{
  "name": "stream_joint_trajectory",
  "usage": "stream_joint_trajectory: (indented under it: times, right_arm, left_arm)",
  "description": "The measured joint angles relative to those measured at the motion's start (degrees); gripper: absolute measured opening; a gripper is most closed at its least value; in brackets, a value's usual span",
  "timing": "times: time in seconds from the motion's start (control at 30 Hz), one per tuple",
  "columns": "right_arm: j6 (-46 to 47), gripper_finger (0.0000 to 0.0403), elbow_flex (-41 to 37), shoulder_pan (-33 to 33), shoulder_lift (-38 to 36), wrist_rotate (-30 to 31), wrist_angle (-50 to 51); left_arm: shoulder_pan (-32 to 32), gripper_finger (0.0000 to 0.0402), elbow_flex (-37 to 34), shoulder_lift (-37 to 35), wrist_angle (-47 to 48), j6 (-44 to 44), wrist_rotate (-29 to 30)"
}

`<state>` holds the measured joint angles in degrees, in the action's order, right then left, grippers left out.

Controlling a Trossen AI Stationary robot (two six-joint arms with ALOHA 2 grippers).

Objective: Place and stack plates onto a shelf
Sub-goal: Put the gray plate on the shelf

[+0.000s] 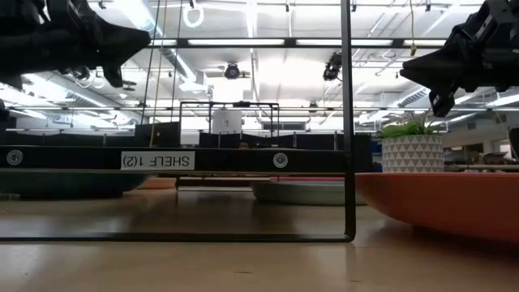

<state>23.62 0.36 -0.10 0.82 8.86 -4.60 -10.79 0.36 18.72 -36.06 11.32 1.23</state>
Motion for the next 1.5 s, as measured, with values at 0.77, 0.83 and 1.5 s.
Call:
stream_joint_trajectory:
  times: [0.77, 0.83, 1.5]
  right_arm:
    - [-5.3, 0.0068, 0.0, -0.2, 0.0, 5.3, -30.1]
    - [-3.8, 0.0068, 0.0, -0.2, 0.0, 4.8, -36.4]
    - [15.4, 0.0032, 1.4, -0.2, 3.6, 20.1, -41.1]
  left_arm:
    - [0.0, 0.0052, 0.0, 0.0, -17.5, 22.6, 15.6]
    - [0.0, 0.0052, 0.0, 0.0, -17.4, 23.6, 16.0]
    - [0.0, 0.0052, 10.0, 1.7, -16.4, 34.6, 28.3]
